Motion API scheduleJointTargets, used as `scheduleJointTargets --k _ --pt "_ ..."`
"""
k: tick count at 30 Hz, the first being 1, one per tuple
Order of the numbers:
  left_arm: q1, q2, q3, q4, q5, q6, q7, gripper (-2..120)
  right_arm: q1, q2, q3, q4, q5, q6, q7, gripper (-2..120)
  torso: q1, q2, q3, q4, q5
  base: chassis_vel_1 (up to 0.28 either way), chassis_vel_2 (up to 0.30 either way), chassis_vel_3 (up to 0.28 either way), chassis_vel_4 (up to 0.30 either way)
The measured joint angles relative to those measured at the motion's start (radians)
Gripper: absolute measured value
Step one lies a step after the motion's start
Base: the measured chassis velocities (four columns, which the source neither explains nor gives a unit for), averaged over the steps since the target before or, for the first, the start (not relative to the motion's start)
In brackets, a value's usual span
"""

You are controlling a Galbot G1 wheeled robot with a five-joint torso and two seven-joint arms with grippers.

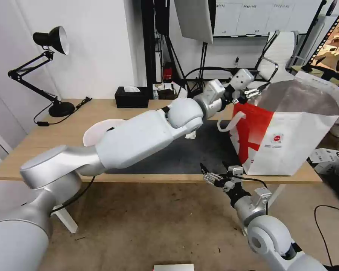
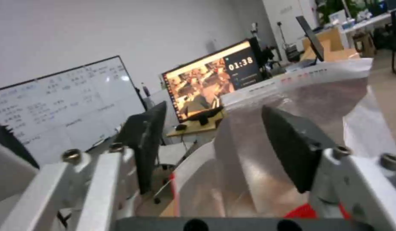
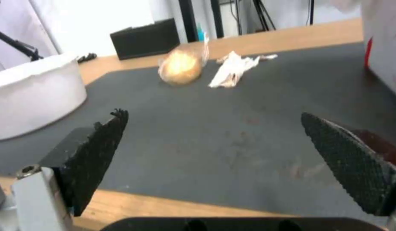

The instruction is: Pick up the trash from the table and place it into the takeout bag.

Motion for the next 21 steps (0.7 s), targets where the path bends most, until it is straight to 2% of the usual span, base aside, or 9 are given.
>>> scheduleJointTargets --k 5,6,8,11,13,16,17,19,21 --pt "0.164 0.165 -0.11 -0.161 0.012 0.003 -0.046 91 -0.026 0.007 0.042 0.039 0.0 0.04 0.0 100 0.0 0.0 0.0 -0.0002 -0.0003 0.0 0.0 0.0 0.0" --pt "0.164 0.165 -0.11 -0.161 0.012 0.003 -0.046 91 -0.026 0.007 0.042 0.039 0.0 0.04 0.0 100 0.0 0.0 0.0 -0.0002 -0.0003 0.0 0.0 0.0 0.0" --pt "0.296 0.266 -0.213 -0.255 0.027 0.01 -0.053 99 -0.047 0.015 0.074 0.069 -0.008 0.067 0.002 100 0.0 0.0 0.0 0.0 -0.0004 0.0 0.0 0.0 0.0" --pt "0.409 0.339 -0.312 -0.329 0.046 0.015 -0.053 100 -0.075 0.016 0.105 0.103 -0.015 0.081 0.007 100 0.0 0.0 0.0 0.0001 -0.0002 0.0 0.0 0.0 0.0" --pt "0.455 0.359 -0.347 -0.352 0.055 0.016 -0.052 100 -0.082 0.016 0.113 0.113 -0.015 0.082 0.009 100 0.0 0.0 0.0 0.0001 -0.0002 0.0 0.0 0.0 0.0" --pt "0.696 0.433 -0.529 -0.449 0.093 0.019 -0.04 100 -0.129 0.009 0.16 0.167 -0.011 0.086 0.013 100 0.0 0.0 0.0 0.0 -0.0002 0.0 0.0 0.0 0.0" --pt "0.696 0.433 -0.529 -0.449 0.093 0.019 -0.04 100 -0.129 0.009 0.16 0.167 -0.011 0.086 0.013 100 0.0 0.0 0.0 0.0 -0.0002 0.0 0.0 0.0 0.0" --pt "0.91 0.46 -0.687 -0.514 0.153 0.009 -0.019 100 -0.163 0.005 0.192 0.198 -0.012 0.086 0.013 100 0.0 0.0 0.0 0.0001 -0.0004 0.0 0.0 0.0 0.0" --pt "0.96 0.464 -0.719 -0.529 0.168 0.001 -0.016 100 -0.172 0.004 0.198 0.205 -0.012 0.086 0.012 100 0.0 0.0 0.0 0.0003 -0.0005 0.0 0.0 0.0 0.0"
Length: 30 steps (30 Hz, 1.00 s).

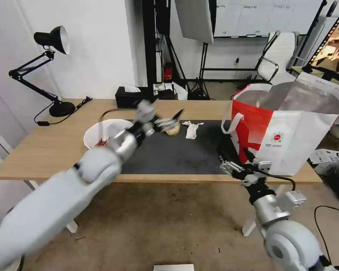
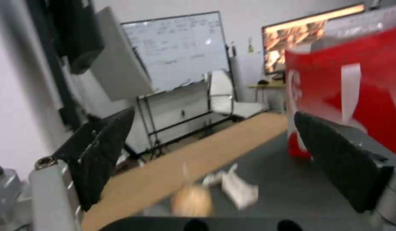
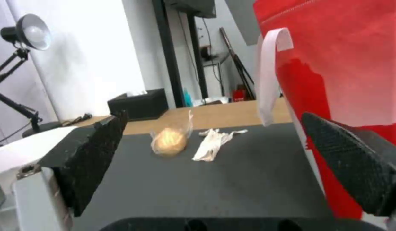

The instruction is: Pick up the trash from the table and place it into the takeout bag.

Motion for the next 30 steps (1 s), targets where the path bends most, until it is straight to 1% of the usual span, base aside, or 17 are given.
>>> scheduleJointTargets --k 3,4,5,6,7,9,10,11,12,13,15,16,18,23,25,27,30 --pt "0.231 -0.008 -0.126 -0.065 0.057 -0.044 0.004 100 -0.048 0.0 0.031 0.031 -0.002 0.0 -0.012 100 0.0 0.0 0.0 -0.0002 0.0005 0.0 0.0 0.0 0.0" --pt "0.231 -0.008 -0.126 -0.065 0.057 -0.044 0.004 100 -0.048 0.0 0.031 0.031 -0.002 0.0 -0.012 100 0.0 0.0 0.0 -0.0002 0.0005 0.0 0.0 0.0 0.0" --pt "0.325 -0.035 -0.18 -0.085 0.095 -0.057 0.003 100 -0.073 0.003 0.044 0.045 -0.011 0.0 -0.021 100 0.0 0.0 0.0 -0.0004 0.0005 0.0 0.0 0.0 0.0" --pt "0.385 -0.057 -0.21 -0.094 0.123 -0.066 0.003 100 -0.095 0.006 0.055 0.055 -0.022 0.001 -0.027 100 0.0 0.0 0.0 -0.0005 0.0008 0.0 0.0 0.0 0.0" --pt "0.385 -0.057 -0.21 -0.094 0.123 -0.066 0.003 100 -0.095 0.006 0.055 0.055 -0.022 0.001 -0.027 100 0.0 0.0 0.0 -0.0005 0.0008 0.0 0.0 0.0 0.0" --pt "0.494 -0.105 -0.256 -0.103 0.183 -0.082 0.002 100 -0.139 0.014 0.076 0.073 -0.049 0.007 -0.033 100 0.0 0.0 0.0 -0.0003 0.0004 0.0 0.0 0.0 0.0" --pt "0.494 -0.105 -0.256 -0.103 0.183 -0.082 0.002 100 -0.139 0.014 0.076 0.073 -0.049 0.007 -0.033 100 0.0 0.0 0.0 -0.0003 0.0004 0.0 0.0 0.0 0.0" --pt "0.555 -0.136 -0.278 -0.111 0.227 -0.091 -0.002 100 -0.178 0.021 0.094 0.088 -0.083 0.016 -0.033 100 0.0 0.0 0.0 -0.0003 0.0006 0.0 0.0 0.0 0.0" --pt "0.555 -0.136 -0.278 -0.111 0.227 -0.091 -0.002 100 -0.178 0.021 0.094 0.088 -0.083 0.016 -0.033 100 0.0 0.0 0.0 -0.0003 0.0006 0.0 0.0 0.0 0.0" --pt "0.62 -0.172 -0.293 -0.121 0.276 -0.093 -0.021 100 -0.228 0.033 0.114 0.099 -0.148 0.035 -0.034 100 0.0 0.0 0.0 -0.0005 0.0005 0.0 0.0 0.0 0.0" --pt "0.696 -0.223 -0.317 -0.127 0.366 -0.093 -0.055 100 -0.295 0.068 0.122 0.104 -0.241 0.069 -0.034 100 0.0 0.0 0.0 -0.0006 0.0006 0.0 0.0 0.0 0.0" --pt "0.696 -0.223 -0.317 -0.127 0.366 -0.093 -0.055 100 -0.295 0.068 0.122 0.104 -0.241 0.069 -0.034 100 0.0 0.0 0.0 -0.0006 0.0006 0.0 0.0 0.0 0.0" --pt "0.766 -0.261 -0.341 -0.124 0.443 -0.096 -0.074 100 -0.352 0.122 0.105 0.092 -0.329 0.1 -0.034 100 0.0 0.0 0.0 -0.0005 0.0006 0.0 0.0 0.0 0.0" --pt "0.848 -0.301 -0.368 -0.114 0.484 -0.112 -0.077 100 -0.403 0.188 0.058 0.047 -0.438 0.137 -0.026 100 0.0 0.0 0.0 -0.0004 0.0007 0.0 0.0 0.0 0.0" --pt "0.848 -0.301 -0.368 -0.114 0.484 -0.112 -0.077 100 -0.403 0.188 0.058 0.047 -0.438 0.137 -0.026 100 0.0 0.0 0.0 -0.0004 0.0007 0.0 0.0 0.0 0.0" --pt "0.865 -0.333 -0.39 -0.107 0.496 -0.115 -0.087 100 -0.423 0.214 0.022 0.029 -0.484 0.138 -0.011 100 0.0 0.0 0.0 -0.0005 0.0006 0.0 0.0 0.0 0.0" --pt "0.878 -0.34 -0.393 -0.105 0.504 -0.115 -0.086 100 -0.427 0.22 0.01 0.022 -0.491 0.138 -0.007 100 0.0 0.0 0.0 -0.0005 0.0006 0.0 0.0 0.0 0.0"
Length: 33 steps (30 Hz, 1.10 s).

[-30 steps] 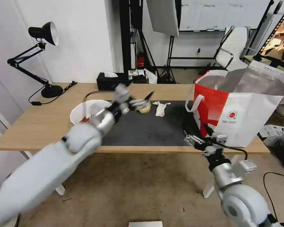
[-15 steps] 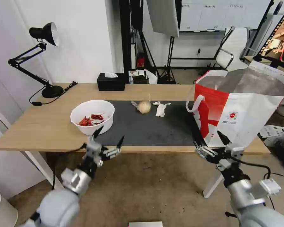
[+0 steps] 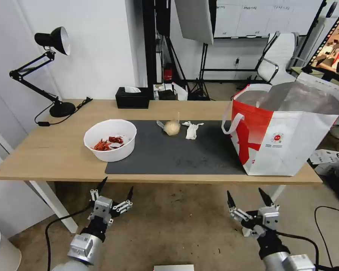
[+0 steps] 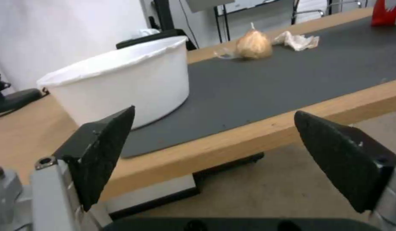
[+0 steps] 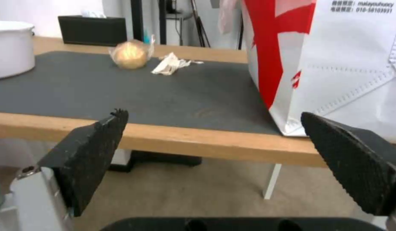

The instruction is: Pick up the trash from the table and place it into the takeout bag.

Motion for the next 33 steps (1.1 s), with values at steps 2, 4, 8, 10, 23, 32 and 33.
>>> scheduleJointTargets --k 2,4,8,10,23,32,33 --pt "0.003 0.0 0.001 0.002 0.003 0.0 0.0 100 0.001 0.0 -0.001 -0.002 0.0 0.0 0.0 100 0.0 0.0 0.0 0.0001 0.0 0.0 0.0 0.0 0.0" --pt "0.004 -0.001 0.007 0.006 0.006 0.0 0.001 100 0.004 -0.002 -0.003 -0.006 0.001 -0.001 0.001 100 0.0 0.0 0.0 0.0 0.0 0.0 0.0 0.0 0.0" --pt "-0.002 -0.008 0.02 0.014 0.01 0.0 0.002 100 0.015 -0.005 -0.003 -0.016 0.003 -0.002 0.002 100 0.0 0.0 0.0 0.0 -0.0001 0.0 0.0 0.0 0.0" --pt "-0.003 -0.009 0.022 0.016 0.013 0.0 0.004 100 0.018 -0.006 -0.003 -0.018 0.004 -0.002 0.003 100 0.0 0.0 0.0 0.0 0.0 0.0 0.0 0.0 0.0" --pt "-0.026 -0.019 0.021 0.04 0.007 0.0 -0.004 100 0.098 -0.042 -0.013 -0.041 0.045 -0.034 0.005 100 0.0 0.0 0.0 0.0 0.0 0.0 0.0 0.0 0.0" --pt "-0.046 -0.014 0.005 0.032 -0.025 0.034 -0.012 100 0.325 -0.132 -0.145 -0.08 0.149 -0.112 0.032 100 0.0 0.0 0.0 0.0002 0.0001 0.0 0.0 0.0 0.0" --pt "-0.047 -0.017 0.003 0.03 -0.025 0.042 -0.012 100 0.361 -0.145 -0.165 -0.09 0.165 -0.125 0.041 100 0.0 0.0 0.0 0.0001 0.0 0.0 0.0 0.0 0.0"
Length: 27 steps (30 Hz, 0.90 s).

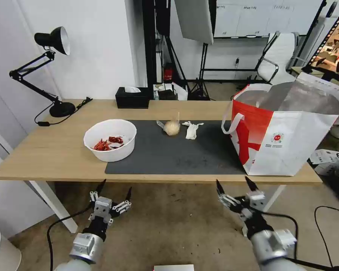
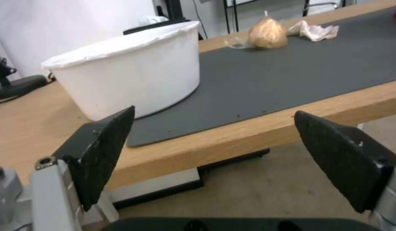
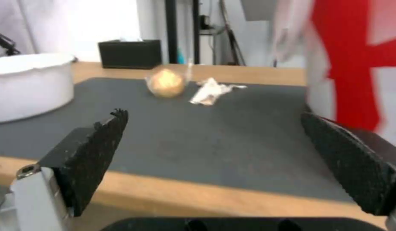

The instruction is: Pick up the trash from the table and place it into the takeout bag.

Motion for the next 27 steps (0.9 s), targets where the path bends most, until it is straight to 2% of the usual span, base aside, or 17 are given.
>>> scheduleJointTargets --k 5,8,11,12,15,16,18,19,22,23,26,27 --pt "0.004 -0.014 -0.004 -0.013 0.001 0.023 0.0 100 0.123 -0.04 -0.059 -0.047 0.037 -0.033 0.028 100 0.0 0.0 0.0 0.0001 0.0001 0.0 0.0 0.0 0.0" --pt "0.009 -0.017 -0.015 -0.015 0.0 0.029 0.0 100 0.276 -0.07 -0.131 -0.114 0.099 -0.089 0.071 100 0.0 0.0 0.0 0.0003 -0.0002 0.0 0.0 0.0 0.0" --pt "0.008 -0.017 -0.024 -0.013 -0.002 0.029 -0.001 100 0.35 -0.075 -0.172 -0.162 0.137 -0.11 0.095 100 0.0 0.0 0.0 -0.0003 -0.0001 0.0 0.0 0.0 0.0" --pt "0.007 -0.017 -0.04 -0.008 -0.009 0.03 -0.003 100 0.459 -0.073 -0.232 -0.224 0.193 -0.135 0.137 100 0.0 0.0 0.0 -0.0003 -0.0001 0.0 0.0 0.0 0.0" --pt "-0.001 -0.014 -0.057 0.011 -0.028 0.029 -0.007 100 0.711 -0.031 -0.381 -0.374 0.32 -0.181 0.261 100 0.0 0.0 0.0 0.0004 -0.0003 0.0 0.0 0.0 0.0" --pt "-0.001 -0.014 -0.057 0.011 -0.028 0.029 -0.007 100 0.711 -0.031 -0.381 -0.374 0.32 -0.181 0.261 100 0.0 0.0 0.0 0.0004 -0.0003 0.0 0.0 0.0 0.0" --pt "-0.009 -0.017 -0.056 0.019 -0.031 0.029 -0.008 100 0.857 0.0 -0.453 -0.484 0.379 -0.206 0.323 100 0.0 0.0 0.0 0.0006 -0.0001 0.0 0.0 0.0 0.0" --pt "-0.009 -0.017 -0.056 0.019 -0.031 0.029 -0.008 100 0.857 0.0 -0.453 -0.484 0.379 -0.206 0.323 100 0.0 0.0 0.0 0.0006 -0.0001 0.0 0.0 0.0 0.0" --pt "-0.02 -0.029 -0.061 0.031 -0.032 0.029 -0.009 100 1.065 0.051 -0.532 -0.664 0.43 -0.265 0.415 100 0.0 0.0 0.0 0.0001 -0.0005 0.0 0.0 0.0 0.0" --pt "-0.02 -0.029 -0.061 0.031 -0.032 0.029 -0.009 100 1.065 0.051 -0.532 -0.664 0.43 -0.265 0.415 100 0.0 0.0 0.0 0.0001 -0.0005 0.0 0.0 0.0 0.0" --pt "-0.013 -0.033 -0.074 0.041 -0.033 0.024 -0.01 100 1.193 0.114 -0.568 -0.835 0.464 -0.327 0.47 100 0.0 0.0 0.0 0.0002 -0.0003 0.0 0.0 0.0 0.0" --pt "-0.013 -0.033 -0.074 0.041 -0.033 0.024 -0.01 100 1.193 0.114 -0.568 -0.835 0.464 -0.327 0.47 100 0.0 0.0 0.0 0.0002 -0.0003 0.0 0.0 0.0 0.0"
